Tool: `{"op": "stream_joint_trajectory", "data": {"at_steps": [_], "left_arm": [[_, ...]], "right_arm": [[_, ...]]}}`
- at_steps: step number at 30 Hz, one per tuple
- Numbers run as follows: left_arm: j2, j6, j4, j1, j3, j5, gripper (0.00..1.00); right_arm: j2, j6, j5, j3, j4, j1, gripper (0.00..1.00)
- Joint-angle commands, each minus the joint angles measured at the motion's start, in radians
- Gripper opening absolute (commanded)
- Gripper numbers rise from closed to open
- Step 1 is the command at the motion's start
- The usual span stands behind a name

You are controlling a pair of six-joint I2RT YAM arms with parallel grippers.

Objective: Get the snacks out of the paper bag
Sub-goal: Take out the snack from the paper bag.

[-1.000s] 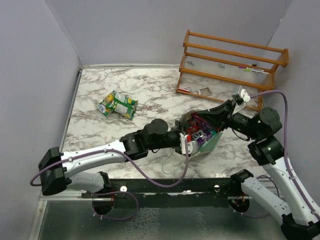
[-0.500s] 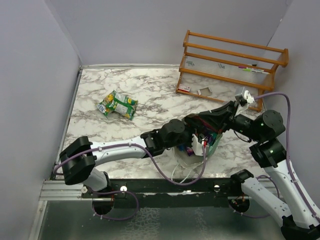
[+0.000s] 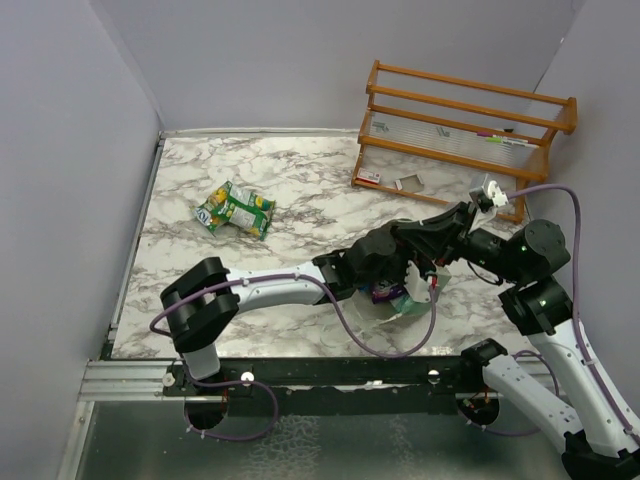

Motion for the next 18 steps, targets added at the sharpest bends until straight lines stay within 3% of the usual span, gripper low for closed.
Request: {"op": "stream_joint_trajectory", "data": {"at_steps": [1, 5, 8, 18], "left_arm": [[0.056, 0.038, -0.032, 0.024, 0.055, -0.030, 0.63], [0.082, 0.036, -0.101, 0.028, 0.081, -0.022, 0.58], [0.069, 0.029, -0.086, 0.031, 0.060, -0.038, 0.34], [-0.148, -0.117, -0.041, 0.027, -0.036, -0.013, 0.02]], "right_arm": [[-0.025, 0.005, -0.011, 0.059, 0.032, 0.006, 0.02], [-0.029, 0.000, -0.001, 0.066, 0.025, 0.006, 0.02], [-0.032, -0.004, 0.014, 0.067, 0.020, 0.006, 0.02], [-0.037, -0.030, 0.115, 0.062, -0.028, 0.006, 0.02]]}}
